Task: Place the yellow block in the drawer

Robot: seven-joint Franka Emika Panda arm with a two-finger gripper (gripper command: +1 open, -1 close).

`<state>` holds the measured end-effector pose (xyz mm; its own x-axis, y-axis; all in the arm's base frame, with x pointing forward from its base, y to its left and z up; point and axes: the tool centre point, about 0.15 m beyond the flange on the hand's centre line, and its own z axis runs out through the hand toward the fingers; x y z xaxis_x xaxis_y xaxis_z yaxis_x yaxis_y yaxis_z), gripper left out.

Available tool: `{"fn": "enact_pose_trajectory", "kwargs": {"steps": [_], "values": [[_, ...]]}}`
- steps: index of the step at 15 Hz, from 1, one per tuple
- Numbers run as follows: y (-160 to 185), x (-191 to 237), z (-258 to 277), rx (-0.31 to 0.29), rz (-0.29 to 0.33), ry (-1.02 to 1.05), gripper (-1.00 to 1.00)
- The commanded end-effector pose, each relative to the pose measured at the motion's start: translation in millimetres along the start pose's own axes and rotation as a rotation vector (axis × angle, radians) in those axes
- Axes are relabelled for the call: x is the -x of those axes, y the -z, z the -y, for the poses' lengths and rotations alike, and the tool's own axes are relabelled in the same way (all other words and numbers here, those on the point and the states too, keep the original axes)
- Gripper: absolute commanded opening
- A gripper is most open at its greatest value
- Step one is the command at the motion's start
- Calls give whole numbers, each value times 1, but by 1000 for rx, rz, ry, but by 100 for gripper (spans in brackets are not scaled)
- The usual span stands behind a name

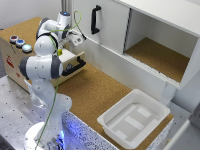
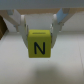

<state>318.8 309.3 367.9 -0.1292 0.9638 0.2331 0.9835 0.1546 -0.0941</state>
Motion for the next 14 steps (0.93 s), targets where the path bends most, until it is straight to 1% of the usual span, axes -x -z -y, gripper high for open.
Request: {"fn": "enact_pose_trajectory", "kwargs": {"steps": [1,2,4,7,8,11,12,13,14], "values": [[-52,-6,-9,-46,-52,22,-100],[-62,-7,-13,-62,-41,13,-100],[-70,-12,-21,-59,-38,-13,-100],[-65,-22,-28,-38,-54,-34,-100],[-60,-24,-24,-23,-68,-25,100],[-28,-24,-17,3,-143,-15,100],[-14,-22,-14,27,-169,-19,100],[2,-19,-11,34,-191,-5,100],[14,-17,-7,33,-183,15,100]]}}
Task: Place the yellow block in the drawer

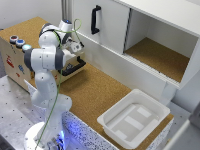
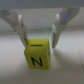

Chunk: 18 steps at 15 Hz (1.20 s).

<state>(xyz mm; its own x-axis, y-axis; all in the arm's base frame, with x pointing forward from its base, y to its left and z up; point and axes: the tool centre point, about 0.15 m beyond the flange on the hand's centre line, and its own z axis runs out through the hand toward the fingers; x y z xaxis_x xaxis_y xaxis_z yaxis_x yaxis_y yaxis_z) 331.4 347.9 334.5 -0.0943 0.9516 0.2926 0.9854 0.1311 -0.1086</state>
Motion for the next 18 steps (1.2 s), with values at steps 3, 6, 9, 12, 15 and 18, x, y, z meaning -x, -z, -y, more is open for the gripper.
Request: {"fn": "enact_pose_trajectory", "kwargs": {"steps": [3,6,9,12,15,18], "values": [[90,9,27,87,-126,107,100],[115,3,30,138,-122,135,100],[136,-1,38,199,-90,143,100],[136,-1,38,199,-90,143,100],[136,-1,38,199,-90,143,100],[136,-1,38,199,-90,143,100]]}}
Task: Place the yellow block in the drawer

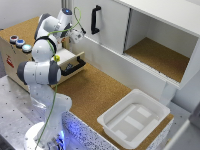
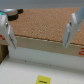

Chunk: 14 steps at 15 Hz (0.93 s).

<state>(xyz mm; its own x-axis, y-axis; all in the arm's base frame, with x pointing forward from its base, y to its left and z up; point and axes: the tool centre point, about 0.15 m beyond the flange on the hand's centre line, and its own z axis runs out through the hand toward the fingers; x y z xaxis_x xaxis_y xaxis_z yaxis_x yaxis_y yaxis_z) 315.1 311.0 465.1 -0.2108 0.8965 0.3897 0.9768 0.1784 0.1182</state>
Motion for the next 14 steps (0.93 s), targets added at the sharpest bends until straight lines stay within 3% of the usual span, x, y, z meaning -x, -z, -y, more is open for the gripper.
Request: {"fn": "enact_pose_trajectory", "kwargs": {"steps": [1,9,11,12,14], "values": [[4,3,2,0,12,21,100],[0,0,0,0,0,0,100],[14,-3,2,8,37,33,100],[22,-6,3,5,91,53,100],[35,-10,9,-20,117,71,100]]}}
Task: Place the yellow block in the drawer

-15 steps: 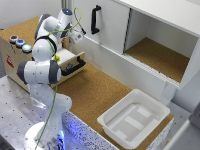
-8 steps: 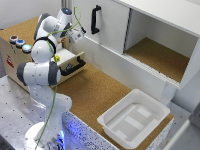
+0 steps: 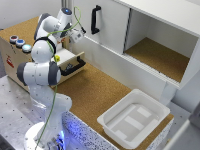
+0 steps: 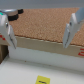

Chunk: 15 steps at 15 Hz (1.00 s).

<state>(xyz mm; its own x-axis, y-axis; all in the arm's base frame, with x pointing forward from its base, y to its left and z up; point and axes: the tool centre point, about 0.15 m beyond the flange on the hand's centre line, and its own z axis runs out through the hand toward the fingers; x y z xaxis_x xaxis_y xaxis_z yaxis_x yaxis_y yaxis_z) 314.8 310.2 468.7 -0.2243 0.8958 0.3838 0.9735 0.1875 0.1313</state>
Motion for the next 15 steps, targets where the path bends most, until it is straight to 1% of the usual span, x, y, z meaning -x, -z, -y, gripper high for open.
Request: {"fn": "enact_pose_trajectory", "kwargs": {"steps": [1,2,3,4,6,7,8,10,12,14,15], "values": [[36,-9,13,-44,131,59,100],[39,-9,16,-67,146,62,100],[41,-12,18,-54,224,91,100],[40,-17,21,-27,334,133,100],[39,-29,23,15,501,195,100],[36,-36,21,16,569,196,100],[30,-48,18,-4,617,155,100],[20,-80,18,-45,618,80,100],[8,-106,22,-102,556,-7,100],[6,-128,31,-149,492,-124,100],[7,-135,37,-173,472,-174,100]]}}
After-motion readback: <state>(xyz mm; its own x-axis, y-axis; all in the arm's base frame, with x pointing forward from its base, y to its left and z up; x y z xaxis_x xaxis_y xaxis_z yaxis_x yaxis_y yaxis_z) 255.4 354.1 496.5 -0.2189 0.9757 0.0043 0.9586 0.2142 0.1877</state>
